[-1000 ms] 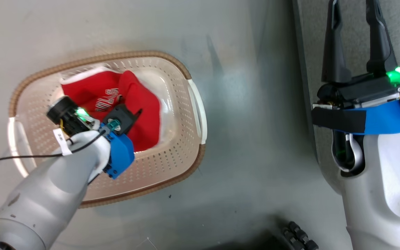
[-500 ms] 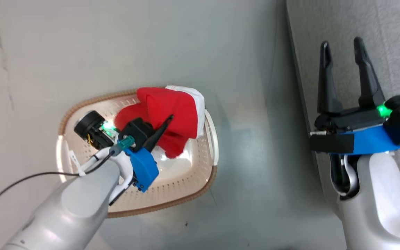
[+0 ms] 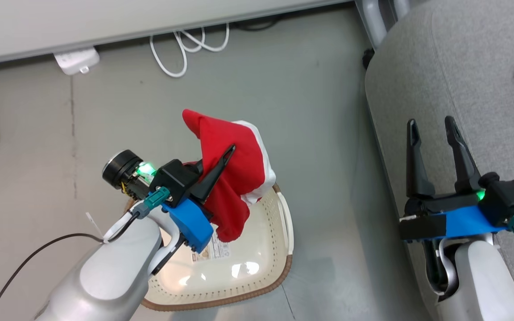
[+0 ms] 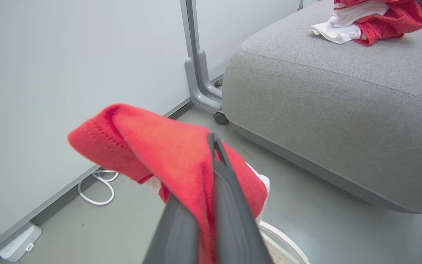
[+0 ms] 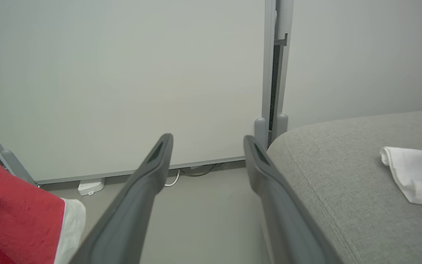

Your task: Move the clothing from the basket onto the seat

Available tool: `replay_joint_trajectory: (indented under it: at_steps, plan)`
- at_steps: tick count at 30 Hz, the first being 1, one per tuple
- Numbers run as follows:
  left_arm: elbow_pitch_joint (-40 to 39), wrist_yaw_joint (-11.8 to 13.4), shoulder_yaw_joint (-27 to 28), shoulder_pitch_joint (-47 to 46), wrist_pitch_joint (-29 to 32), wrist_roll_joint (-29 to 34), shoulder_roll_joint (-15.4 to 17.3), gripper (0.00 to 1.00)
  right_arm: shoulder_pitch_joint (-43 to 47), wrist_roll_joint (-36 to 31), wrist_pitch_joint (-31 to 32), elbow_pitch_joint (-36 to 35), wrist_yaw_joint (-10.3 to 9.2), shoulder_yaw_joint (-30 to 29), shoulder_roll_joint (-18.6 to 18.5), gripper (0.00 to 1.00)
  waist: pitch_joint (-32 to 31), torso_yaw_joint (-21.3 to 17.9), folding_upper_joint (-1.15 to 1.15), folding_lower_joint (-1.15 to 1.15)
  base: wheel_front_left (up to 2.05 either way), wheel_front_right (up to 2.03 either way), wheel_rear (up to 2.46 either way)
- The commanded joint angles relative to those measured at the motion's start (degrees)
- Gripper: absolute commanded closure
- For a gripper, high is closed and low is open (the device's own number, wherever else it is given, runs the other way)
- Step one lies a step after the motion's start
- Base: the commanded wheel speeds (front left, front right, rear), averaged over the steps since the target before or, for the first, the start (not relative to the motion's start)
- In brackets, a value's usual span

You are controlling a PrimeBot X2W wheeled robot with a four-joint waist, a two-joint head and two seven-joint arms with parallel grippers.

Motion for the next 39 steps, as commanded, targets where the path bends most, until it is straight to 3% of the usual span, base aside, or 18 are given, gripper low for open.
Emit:
replay_joint_trajectory:
  at_steps: [1,9,21,39]
  plan:
    - [-0.68,-0.09,0.77,0.63,-0.29,0.50,-0.18,1.00,1.12,0.11,0.02,0.16,-0.04,-0.18,0.02,0.00,-2.85,1.16,0.00,0.02,0.00,0.00,0.00]
    - [-3.32,-0.52,3.49,-0.45,-0.28,2.33,-3.00,1.00,5.20,0.43,0.02,1.59,-0.04,0.03,0.02,0.00,-9.79,2.55,0.00,0.02,0.00,0.00,0.00]
    - [-3.28,-1.30,2.92,-1.69,-0.28,3.15,-6.71,1.00,9.84,1.11,0.01,3.03,-0.04,1.00,0.02,0.00,-17.33,3.34,0.00,0.02,0.00,0.00,0.00]
    - [-1.98,-1.61,2.79,-0.81,-0.29,2.55,-7.79,1.00,12.33,1.12,0.01,3.22,-0.04,3.52,-0.18,0.00,-19.94,3.86,0.00,0.02,0.00,0.00,0.00]
